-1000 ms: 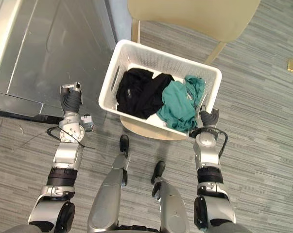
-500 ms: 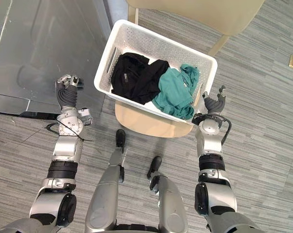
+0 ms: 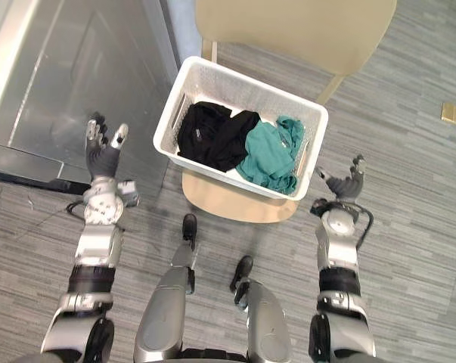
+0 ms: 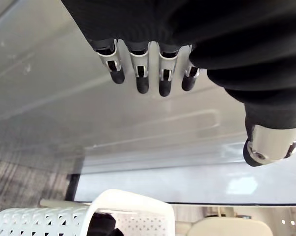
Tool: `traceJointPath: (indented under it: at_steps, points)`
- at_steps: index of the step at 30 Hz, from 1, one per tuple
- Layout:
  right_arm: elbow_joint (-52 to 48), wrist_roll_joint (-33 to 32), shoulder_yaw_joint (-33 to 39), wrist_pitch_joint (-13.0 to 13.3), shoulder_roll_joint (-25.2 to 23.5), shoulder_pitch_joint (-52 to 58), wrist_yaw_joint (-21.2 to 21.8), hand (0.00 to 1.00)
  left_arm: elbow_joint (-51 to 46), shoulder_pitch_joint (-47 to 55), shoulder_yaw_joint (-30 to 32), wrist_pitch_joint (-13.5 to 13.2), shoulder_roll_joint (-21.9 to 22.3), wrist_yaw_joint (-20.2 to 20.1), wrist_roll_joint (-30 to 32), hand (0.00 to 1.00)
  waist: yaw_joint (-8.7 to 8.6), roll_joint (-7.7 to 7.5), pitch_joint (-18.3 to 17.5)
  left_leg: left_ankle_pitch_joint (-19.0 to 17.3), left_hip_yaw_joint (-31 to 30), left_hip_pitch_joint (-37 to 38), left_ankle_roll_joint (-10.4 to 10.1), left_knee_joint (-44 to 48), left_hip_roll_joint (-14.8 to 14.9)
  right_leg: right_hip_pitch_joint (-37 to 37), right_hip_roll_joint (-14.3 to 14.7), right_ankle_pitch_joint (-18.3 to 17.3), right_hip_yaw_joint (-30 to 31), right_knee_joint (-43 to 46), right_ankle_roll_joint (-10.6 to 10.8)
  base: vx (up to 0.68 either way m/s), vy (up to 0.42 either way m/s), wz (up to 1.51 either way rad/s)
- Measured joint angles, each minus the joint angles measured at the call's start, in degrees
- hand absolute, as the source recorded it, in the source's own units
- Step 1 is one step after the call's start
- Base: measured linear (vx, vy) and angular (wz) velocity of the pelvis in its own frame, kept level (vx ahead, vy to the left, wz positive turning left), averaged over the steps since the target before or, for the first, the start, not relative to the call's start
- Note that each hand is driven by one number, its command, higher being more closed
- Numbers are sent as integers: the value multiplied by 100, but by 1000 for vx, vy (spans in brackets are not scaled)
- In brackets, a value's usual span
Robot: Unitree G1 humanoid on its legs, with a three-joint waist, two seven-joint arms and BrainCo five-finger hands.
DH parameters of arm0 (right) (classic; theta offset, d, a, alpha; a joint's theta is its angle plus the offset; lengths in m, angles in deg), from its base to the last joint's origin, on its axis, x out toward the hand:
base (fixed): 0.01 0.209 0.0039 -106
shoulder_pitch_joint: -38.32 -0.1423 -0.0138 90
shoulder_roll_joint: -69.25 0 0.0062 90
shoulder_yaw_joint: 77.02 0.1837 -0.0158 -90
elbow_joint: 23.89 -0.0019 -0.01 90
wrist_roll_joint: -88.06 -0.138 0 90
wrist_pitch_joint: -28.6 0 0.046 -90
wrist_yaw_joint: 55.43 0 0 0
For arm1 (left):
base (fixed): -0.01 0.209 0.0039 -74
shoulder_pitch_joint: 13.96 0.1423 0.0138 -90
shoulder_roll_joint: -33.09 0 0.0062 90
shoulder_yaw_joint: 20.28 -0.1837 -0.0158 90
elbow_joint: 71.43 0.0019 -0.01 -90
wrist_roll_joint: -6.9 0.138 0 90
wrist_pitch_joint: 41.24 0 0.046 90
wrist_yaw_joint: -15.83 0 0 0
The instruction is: Pick up the laundry basket with both hands and put the clothes into the washing machine.
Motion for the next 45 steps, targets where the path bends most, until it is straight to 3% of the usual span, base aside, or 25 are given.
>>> traceJointPath:
  at_steps: [4, 9, 11, 12, 16, 22, 24, 25, 26, 28, 29, 30, 31, 32, 33, 34, 35, 36, 38, 40, 41, 42, 43, 44, 45]
  points:
    - [-365, 17, 92, -1, -163, 936, 318, 0, -645, 1166, 352, -2, 37, -406, 10, 0, 2, 48, -108, -422, 46, 321, 13, 410, 7, 631, 33, -20, -19, -342, -9, 64, -49, 0]
    - [-604, 357, 76, -17, -593, 2126, 822, 0, -1063, 2419, 638, -32, 319, -758, 8, 0, -18, 186, -802, -726, 146, 650, 29, 721, -15, 1278, 50, 79, 19, -811, 50, 79, -19, -6]
    - [-591, 462, 64, -17, -791, 2558, 988, 0, -1106, 2833, 750, -159, 503, -785, -78, 0, -22, 215, -1110, -883, 139, 753, 16, 820, -67, 1482, 49, 88, 20, -1012, 60, 48, -16, 2]
    - [-589, 464, 18, -16, -892, 2812, 1043, 0, -1107, 3058, 792, -220, 673, -811, -197, 0, -31, 252, -1280, -908, 116, 778, 14, 832, -84, 1591, 49, 89, -13, -1130, 62, 64, -23, 14]
    - [-225, 455, -264, -22, -1086, 3254, 1271, 0, -1035, 3686, 791, -275, 1235, -870, -799, 0, -90, 341, -1400, -908, -75, 947, 9, 847, -102, 1955, 89, 96, -210, -1288, 74, 17, -39, 26]
    - [604, 408, -674, -9, -1058, 2907, 1336, 0, -317, 3830, 555, -261, 1419, -871, -1435, 0, -9, 423, -1531, -792, -400, 677, -81, 892, -55, 1859, 229, 44, -572, -1197, -1, -72, -40, 31]
    - [969, 407, -770, -18, -1009, 2699, 1257, 0, -110, 3801, 442, -263, 1412, -867, -1564, 0, 10, 484, -1622, -1134, -197, 463, 43, 889, 59, 1634, 291, 58, -749, -1007, -74, -83, -24, 43]
    - [1221, 405, -803, -28, -1041, 2576, 1198, 0, 137, 3655, 456, -258, 1340, -863, -1580, 0, 2, 308, -1678, -1587, 378, 313, 298, 1034, 71, 1572, 96, 148, -875, -1171, -143, -30, 7, 52]
    - [1325, 406, -842, -44, -1018, 2453, 1153, 0, 395, 3498, 404, -222, 1340, -857, -1617, 0, 28, 328, -1687, -1693, 985, -122, 686, 2589, 451, 1417, -15, 156, -1083, -1006, -171, -40, 16, 43]
    - [1317, 407, -912, -73, -919, 2447, 1087, 0, 493, 3559, 346, -189, 1343, -863, -1626, 0, 12, 543, -1714, -1994, 1321, -142, 907, 3792, 951, 1361, 26, 84, -1205, -635, -229, -60, 16, 39]
    - [1303, 406, -936, -140, -853, 2511, 1060, 0, 496, 3586, 195, -173, 1343, -872, -1654, 0, -59, 681, -1745, -1803, 1649, -170, 900, 3898, 1000, 1234, 8, -180, -1385, -133, -296, -96, 27, 82]
    - [1319, 406, -944, -140, -856, 2551, 1066, 0, 502, 3575, 203, -178, 1334, -870, -1658, 0, -123, 665, -1801, -1648, 1495, -136, 742, 3501, 757, 1200, 79, -197, -1385, -357, -331, -189, -46, 136]
    - [1328, 403, -977, -131, -944, 2615, 1071, 0, 471, 3487, 297, -184, 1258, -866, -1661, 0, -295, 340, -1954, -1612, 1274, 93, 556, 2837, 357, 1129, 65, 53, -1410, -962, -555, -176, -116, 132]
    - [1409, 410, -980, -101, -911, 2605, 1092, 0, 535, 3399, 320, -175, 1340, -841, -1660, 0, -271, 442, -1970, -2358, 1476, 203, 516, 3897, 647, 1200, 52, 205, -1795, -1016, -530, -205, -130, 105]
    - [1421, 409, -1036, -122, -900, 2565, 1092, 0, 530, 3387, 308, -192, 1339, -849, -1658, 0, -231, 484, -1969, -2532, 1509, 376, 312, 4199, 754, 1235, 67, 225, -1808, -976, -557, -104, -59, 79]
    - [1421, 414, -1163, -122, -859, 2564, 1124, 0, 583, 3432, 226, -174, 1337, -852, -1654, 0, -259, 582, -2018, -2632, 1459, 890, -95, 3920, 837, 1206, 96, 278, -1985, -949, -629, -50, 6, 57]
    - [1423, 418, -1190, -123, -859, 2576, 1143, 0, 600, 3435, 158, -172, 1337, -854, -1650, 0, -317, 661, -2074, -2660, 1407, 1124, -237, 3542, 823, 1144, 91, 280, -2115, -898, -631, -81, 78, 94]
    - [1422, 425, -1208, -123, -863, 2566, 1173, 0, 614, 3355, -24, -170, 1337, -856, -1643, 0, -347, 785, -2152, -2729, 1372, 1493, -422, 2579, 703, 955, 35, 280, -2299, -751, -631, -183, 177, 89]
    - [1441, 457, -1306, -125, -891, 2520, 1236, 0, 645, 3176, -185, -171, 1345, -859, -1581, 0, -290, 872, -2139, -2728, 1416, 1691, -419, 1723, 552, 807, -66, 309, -2476, -601, -586, -180, 179, 67]
    - [1410, 478, -1559, -119, -1002, 2485, 1254, 0, 757, 3249, -238, -170, 1338, -859, -1546, 0, -300, 719, -2034, -2513, 1341, 1967, -342, 1326, 284, 908, -408, 341, -2536, -288, -538, -184, 149, 40]
    - [1389, 513, -1601, -118, -1015, 2492, 1266, 0, 762, 3322, -282, -169, 1338, -866, -1538, 0, -303, 709, -2017, -2496, 1282, 2007, -314, 1317, 210, 903, -514, 338, -2476, -115, -539, -244, 208, 45]
    - [1262, 602, -1682, -119, -1007, 2522, 1319, 0, 779, 3407, -408, -173, 1324, -871, -1526, 0, -311, 682, -1959, -2439, 1113, 2029, -220, 1339, 8, 750, -716, 330, -1985, 362, -550, -231, 182, 69]
    - [1127, 641, -1743, -109, -990, 2621, 1375, 0, 866, 3398, -539, -186, 1307, -871, -1458, 0, -315, 641, -1935, -2388, 853, 1953, -113, 1353, -155, 415, -796, 259, -915, 831, -566, -239, 122, 92]
    - [1102, 641, -1783, -110, -999, 2655, 1380, 0, 914, 3386, -583, -187, 1271, -871, -1418, 0, -365, 628, -1916, -2337, 697, 1894, -35, 1383, -237, 321, -751, 144, -335, 865, -505, -214, -3, 152]
    - [1069, 640, -1846, -112, -1016, 2681, 1393, 0, 998, 3329, -589, -189, 1193, -873, -1354, 0, -512, 405, -1876, -2265, 305, 1719, 65, 1490, -456, 459, -664, -8, 456, 655, -351, -198, -75, 187]
